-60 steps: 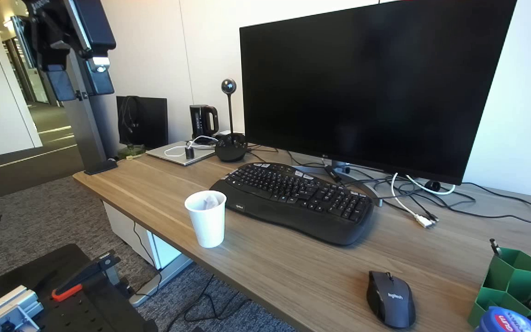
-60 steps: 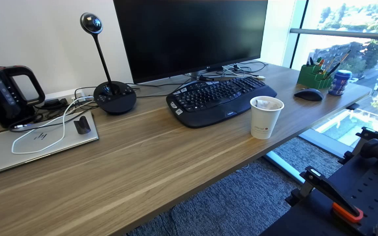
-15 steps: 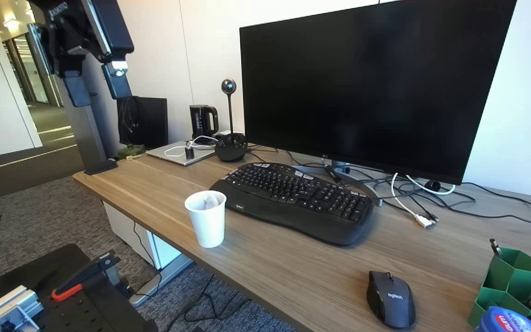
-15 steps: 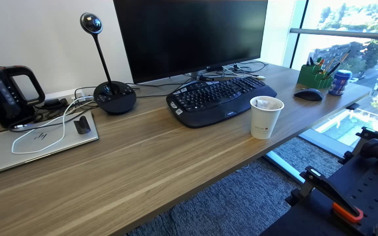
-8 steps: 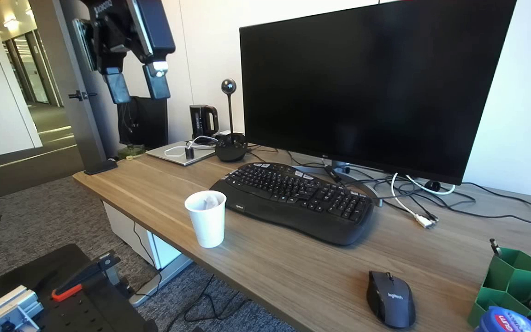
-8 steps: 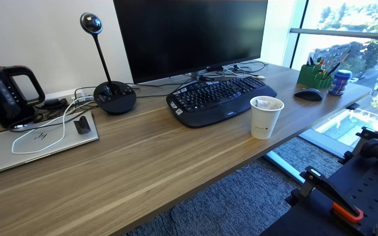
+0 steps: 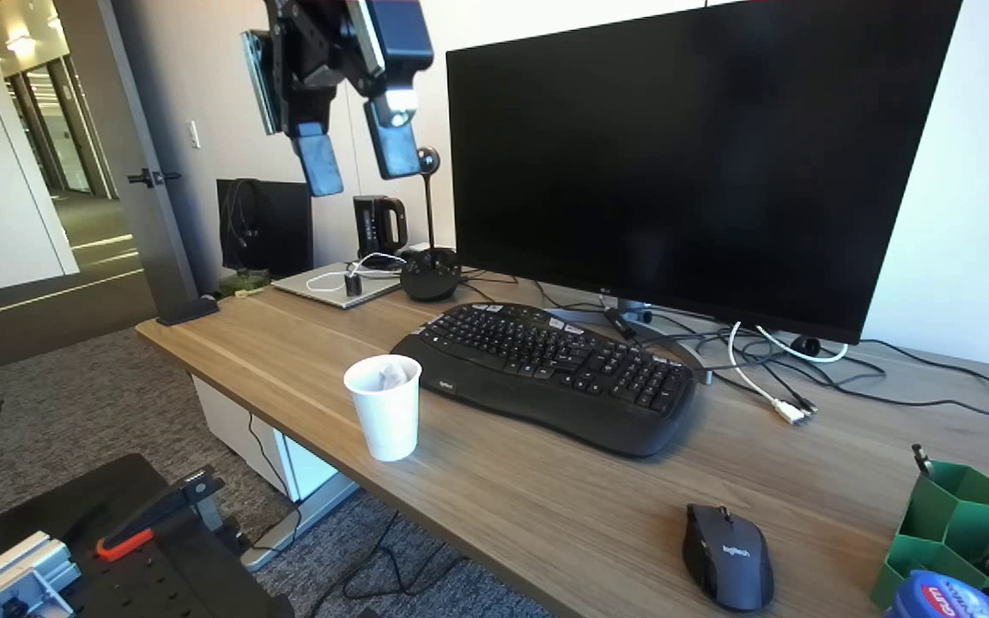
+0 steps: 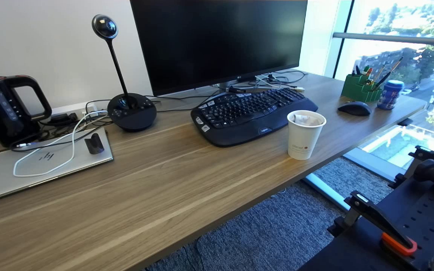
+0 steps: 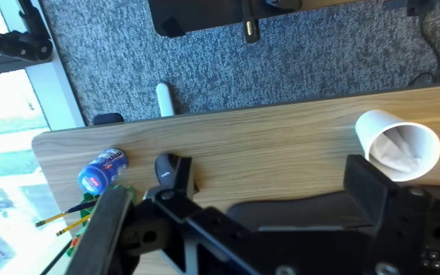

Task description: Move the bottle to the left

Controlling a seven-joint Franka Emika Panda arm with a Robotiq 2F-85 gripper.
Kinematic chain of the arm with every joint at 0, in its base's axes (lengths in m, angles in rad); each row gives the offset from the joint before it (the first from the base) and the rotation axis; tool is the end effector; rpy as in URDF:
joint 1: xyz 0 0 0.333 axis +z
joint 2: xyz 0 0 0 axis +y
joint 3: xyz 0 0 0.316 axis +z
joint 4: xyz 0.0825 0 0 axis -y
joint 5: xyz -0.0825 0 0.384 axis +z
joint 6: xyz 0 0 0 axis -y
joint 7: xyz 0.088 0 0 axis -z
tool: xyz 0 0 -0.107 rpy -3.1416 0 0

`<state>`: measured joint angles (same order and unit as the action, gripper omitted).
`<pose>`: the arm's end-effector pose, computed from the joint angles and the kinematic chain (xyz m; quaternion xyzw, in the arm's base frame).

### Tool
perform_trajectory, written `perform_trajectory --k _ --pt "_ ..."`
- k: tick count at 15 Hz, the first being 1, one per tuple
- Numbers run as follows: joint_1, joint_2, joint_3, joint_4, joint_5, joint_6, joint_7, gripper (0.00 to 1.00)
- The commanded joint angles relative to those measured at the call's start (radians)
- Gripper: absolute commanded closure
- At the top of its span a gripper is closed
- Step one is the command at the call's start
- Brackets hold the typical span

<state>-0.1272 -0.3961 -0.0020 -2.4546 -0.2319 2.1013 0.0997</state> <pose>0.4202 -0.0657 0.4473 0.9930 -0.0573 0.0198 0.1009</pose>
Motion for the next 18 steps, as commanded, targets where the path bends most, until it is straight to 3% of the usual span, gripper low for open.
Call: perform_trajectory --k 1,2,3,18 --pt "-0.012 0.034 -0.027 0.059 0.025 -0.012 0.044 0.00" --pt "0.012 0.030 -0.046 0.076 0.105 -0.060 0.007 0.00" --pt "-0.006 0.019 -0.028 0.033 0.031 -0.010 0.025 0.00" --pt "-0.005 0.021 -0.031 0.033 0.037 -0.012 0.021 0.00"
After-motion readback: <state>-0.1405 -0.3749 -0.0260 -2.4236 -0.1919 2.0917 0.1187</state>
